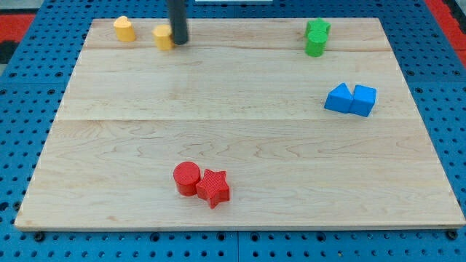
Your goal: Push the green star into hexagon
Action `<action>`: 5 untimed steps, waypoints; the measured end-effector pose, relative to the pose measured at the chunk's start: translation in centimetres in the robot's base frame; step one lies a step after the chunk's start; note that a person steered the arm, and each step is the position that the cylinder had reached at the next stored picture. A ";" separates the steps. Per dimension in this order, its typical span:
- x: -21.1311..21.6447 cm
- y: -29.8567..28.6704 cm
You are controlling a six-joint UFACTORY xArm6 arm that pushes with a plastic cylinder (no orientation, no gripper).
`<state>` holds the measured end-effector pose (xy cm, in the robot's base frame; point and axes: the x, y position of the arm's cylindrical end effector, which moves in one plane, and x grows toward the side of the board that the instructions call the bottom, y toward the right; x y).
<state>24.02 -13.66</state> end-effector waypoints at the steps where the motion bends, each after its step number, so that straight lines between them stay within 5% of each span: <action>1: -1.0 -1.4; 5: -4.7 29.3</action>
<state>19.28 15.61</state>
